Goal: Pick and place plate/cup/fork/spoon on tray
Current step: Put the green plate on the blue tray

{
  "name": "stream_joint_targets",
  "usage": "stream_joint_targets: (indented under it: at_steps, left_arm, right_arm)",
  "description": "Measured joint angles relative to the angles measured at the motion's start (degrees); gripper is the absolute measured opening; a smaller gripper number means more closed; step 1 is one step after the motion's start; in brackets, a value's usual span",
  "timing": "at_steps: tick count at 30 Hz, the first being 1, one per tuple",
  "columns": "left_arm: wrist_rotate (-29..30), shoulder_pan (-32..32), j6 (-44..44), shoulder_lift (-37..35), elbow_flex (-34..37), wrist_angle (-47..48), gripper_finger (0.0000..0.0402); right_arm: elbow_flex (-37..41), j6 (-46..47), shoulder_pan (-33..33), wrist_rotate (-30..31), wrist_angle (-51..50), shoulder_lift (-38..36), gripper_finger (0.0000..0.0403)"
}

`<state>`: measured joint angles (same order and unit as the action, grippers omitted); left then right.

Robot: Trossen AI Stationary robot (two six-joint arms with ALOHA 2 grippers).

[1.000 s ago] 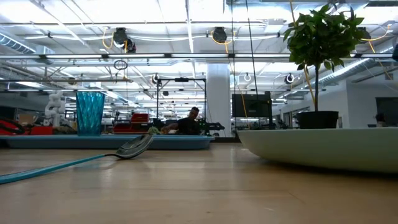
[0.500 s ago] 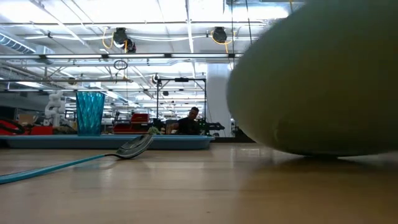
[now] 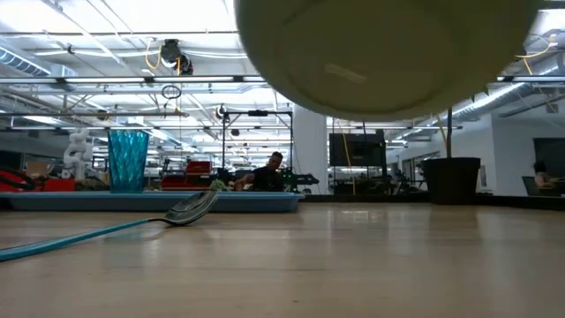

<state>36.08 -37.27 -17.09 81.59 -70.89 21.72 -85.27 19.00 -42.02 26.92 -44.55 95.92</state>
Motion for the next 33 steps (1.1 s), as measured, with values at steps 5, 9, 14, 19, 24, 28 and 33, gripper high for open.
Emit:
stream_joint_targets:
  at_steps: [5,9,14,19,24,28,33]
  left_arm:
    - [1.21,-0.9,-2.46,-2.41,0.0,4.44,0.0152]
    - [6.19,-2.63,-6.73,-4.57,0.0,12.83,0.0152]
    - [16.03,-5.17,-14.06,-6.0,0.0,22.18,0.0152]
    - [18.5,-6.93,-14.45,-6.23,0.0,23.58,0.0152]
    - [19.53,-8.79,-13.62,-6.66,0.0,24.11,0.0152]
    - [20.59,-9.98,-14.42,-7.38,0.0,25.4,0.0152]
    - [22.02,-10.48,-14.55,-8.2,0.0,25.24,0.0152]
  right_arm:
    - [0.0,-8.51,8.45,-1.2,4.19,0.02,0.0]
    - [0.0,-15.52,15.41,-4.79,10.48,0.02,0.0]
    - [-0.07,-21.1,23.78,-8.75,16.65,0.79,0.0]
    - [-0.07,-25.9,31.16,-10.87,24.09,3.98,0.0]
    - [-0.07,-30.34,37.11,-16.32,32.92,8.38,0.0]
    - [-0.38,-31.82,40.87,-21.31,39.47,13.04,0.0]
    - [-5.1,-34.18,43.82,-24.39,40.46,19.53,0.0]
